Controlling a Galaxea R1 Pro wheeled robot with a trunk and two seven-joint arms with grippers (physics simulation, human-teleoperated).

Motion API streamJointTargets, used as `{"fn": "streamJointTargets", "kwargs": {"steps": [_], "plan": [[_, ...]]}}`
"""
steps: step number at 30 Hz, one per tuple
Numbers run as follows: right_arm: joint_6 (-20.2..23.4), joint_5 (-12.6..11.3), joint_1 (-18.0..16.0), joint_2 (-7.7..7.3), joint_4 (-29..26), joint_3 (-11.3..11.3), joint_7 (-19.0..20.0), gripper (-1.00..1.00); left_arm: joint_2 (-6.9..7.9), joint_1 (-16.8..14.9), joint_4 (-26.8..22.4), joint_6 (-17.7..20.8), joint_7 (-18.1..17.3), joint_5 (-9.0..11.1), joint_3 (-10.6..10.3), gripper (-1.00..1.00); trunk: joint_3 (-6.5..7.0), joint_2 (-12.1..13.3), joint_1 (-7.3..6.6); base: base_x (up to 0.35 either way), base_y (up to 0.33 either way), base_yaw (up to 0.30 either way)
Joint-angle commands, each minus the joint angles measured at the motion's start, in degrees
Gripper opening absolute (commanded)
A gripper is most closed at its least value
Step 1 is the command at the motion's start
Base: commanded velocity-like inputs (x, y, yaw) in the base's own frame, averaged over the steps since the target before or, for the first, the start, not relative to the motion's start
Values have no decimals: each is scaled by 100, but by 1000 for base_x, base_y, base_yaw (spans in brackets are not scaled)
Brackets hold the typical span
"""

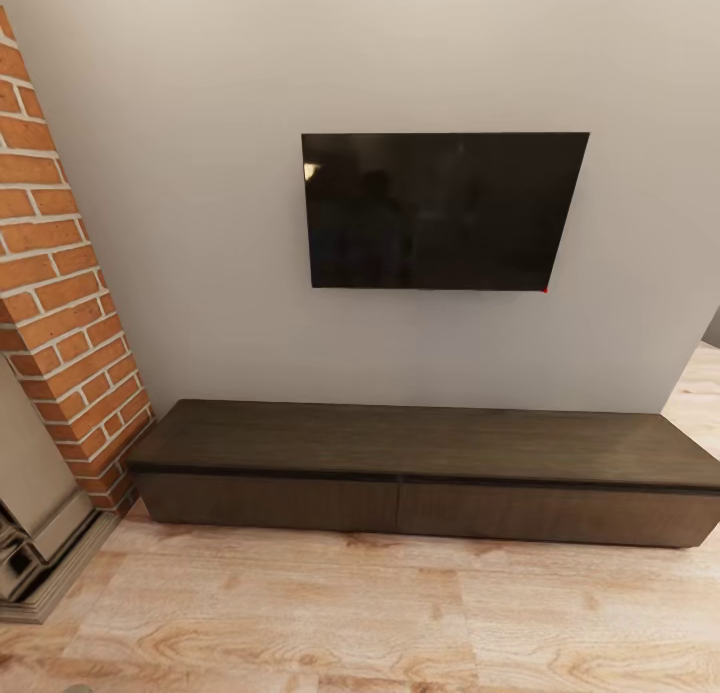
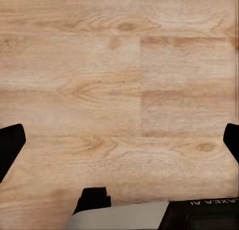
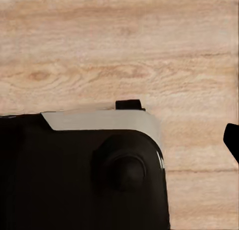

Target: Place each of the two pumpkins and all three candles from the living room inside a cabinet in the living room (use any cabinet), then make sure every cabinet is closed, and position the cauldron so it is next to a table in the living room.

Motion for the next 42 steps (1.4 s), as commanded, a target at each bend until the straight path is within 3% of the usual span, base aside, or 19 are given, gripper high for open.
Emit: {"fn": "streamJointTargets", "kwargs": {"steps": [1, 3, 4, 5, 9, 10, 14, 21, 28, 38, 42], "plan": [[-8, -119, -2, -6, -245, -82, 15, 100, 4, 2, -398, 430, 40, 30, -26, 100, -7, -3, 0, 0, 0, 0], [197, -249, -2, -10, -931, -142, 19, 100, 1, 5, -1121, 1218, 49, 33, -27, 100, -7, -3, 0, 0, 0, 0], [546, -296, -2, 12, -1602, -160, 19, 100, 0, 4, -1549, 1663, 52, 35, -28, 100, -7, -3, 0, 0, 0, 0], [841, -316, -2, 21, -2104, -167, 20, 100, -2, 2, -1771, 1870, 53, 36, -31, 100, -7, -3, 0, 0, 0, 0], [1851, -338, -2, 30, -3466, -249, 11, 100, -11, -28, -2161, 2151, 55, 35, -42, 100, -7, -3, 0, 0, 0, 0], [2310, -338, -2, 31, -3966, -300, 4, 100, -32, -49, -2272, 2199, 55, 32, -42, 100, -7, -3, 0, 0, 0, 0], [3036, -338, -2, 35, -4621, -371, 4, 100, -88, -63, -2395, 2197, 65, 83, -62, 100, -7, -3, 0, 0, 0, 0], [3173, -339, -2, 28, -4713, -382, 52, 100, -195, -69, -2397, 2195, 73, 142, -102, 100, -7, -3, 0, 0, -182, 0], [2659, -324, -2, 23, -4540, -372, 37, 100, -334, -73, -2340, 2168, 77, 174, -90, 100, -7, -3, 0, 32, -266, 0], [2549, -348, -2, 25, -4413, -389, 15, 100, -341, -73, -2124, 1865, 69, 140, -49, 100, -7, -3, 0, 18, -38, 0], [2543, -353, -2, 25, -4407, -390, 18, 100, -335, -73, -2246, 1858, 51, 276, -42, 100, -7, -3, 0, 0, 0, 0]]}}
